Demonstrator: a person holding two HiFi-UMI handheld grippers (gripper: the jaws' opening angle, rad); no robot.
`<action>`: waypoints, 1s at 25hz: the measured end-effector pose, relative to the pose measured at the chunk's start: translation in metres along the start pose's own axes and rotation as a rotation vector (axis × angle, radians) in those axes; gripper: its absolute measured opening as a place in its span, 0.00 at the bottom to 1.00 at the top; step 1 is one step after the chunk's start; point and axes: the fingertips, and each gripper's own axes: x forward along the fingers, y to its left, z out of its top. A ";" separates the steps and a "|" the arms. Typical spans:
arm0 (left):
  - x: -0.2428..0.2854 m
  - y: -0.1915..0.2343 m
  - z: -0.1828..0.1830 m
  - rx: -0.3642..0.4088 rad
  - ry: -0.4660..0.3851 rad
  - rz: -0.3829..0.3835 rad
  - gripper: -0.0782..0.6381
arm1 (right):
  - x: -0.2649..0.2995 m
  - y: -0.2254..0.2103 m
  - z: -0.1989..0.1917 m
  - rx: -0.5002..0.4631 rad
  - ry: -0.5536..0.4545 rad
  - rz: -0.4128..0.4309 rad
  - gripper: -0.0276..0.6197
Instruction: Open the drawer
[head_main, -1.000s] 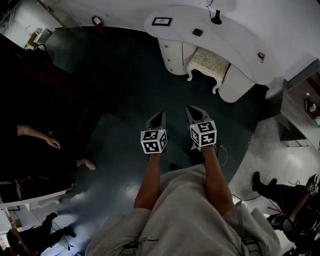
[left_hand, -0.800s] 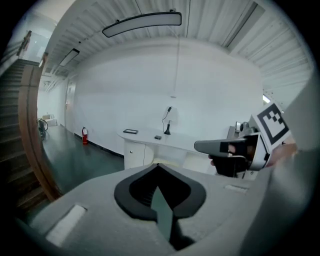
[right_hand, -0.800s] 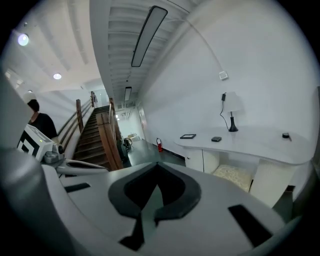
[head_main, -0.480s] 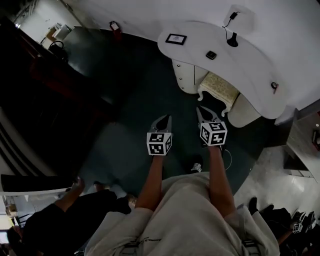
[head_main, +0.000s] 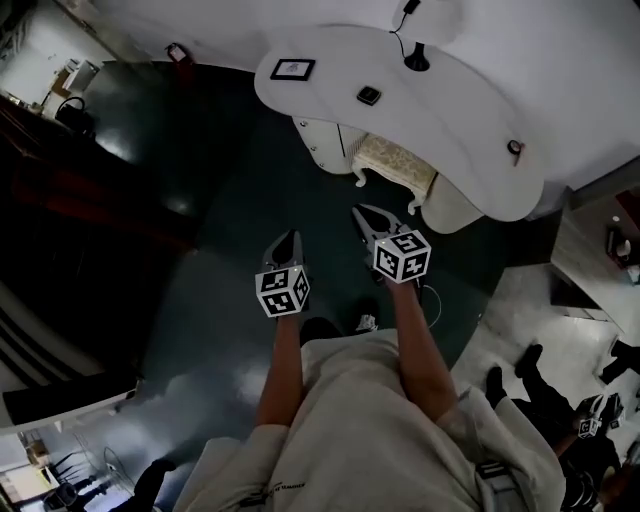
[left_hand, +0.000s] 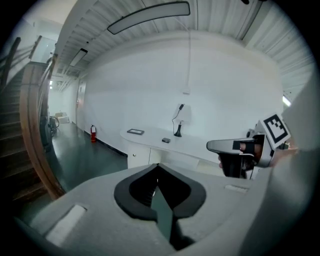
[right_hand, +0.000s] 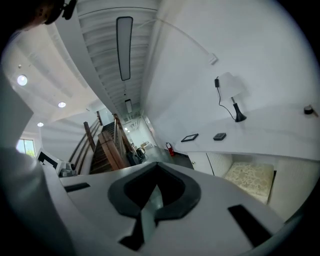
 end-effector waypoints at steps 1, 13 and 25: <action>0.006 -0.005 -0.003 0.009 0.012 -0.009 0.12 | -0.001 -0.005 -0.003 0.016 0.011 0.008 0.06; 0.042 -0.008 -0.006 -0.025 0.039 -0.001 0.12 | 0.008 -0.019 -0.016 0.134 0.020 0.086 0.06; 0.094 0.036 0.026 0.103 0.061 -0.051 0.12 | 0.075 -0.041 0.003 0.214 -0.024 -0.088 0.06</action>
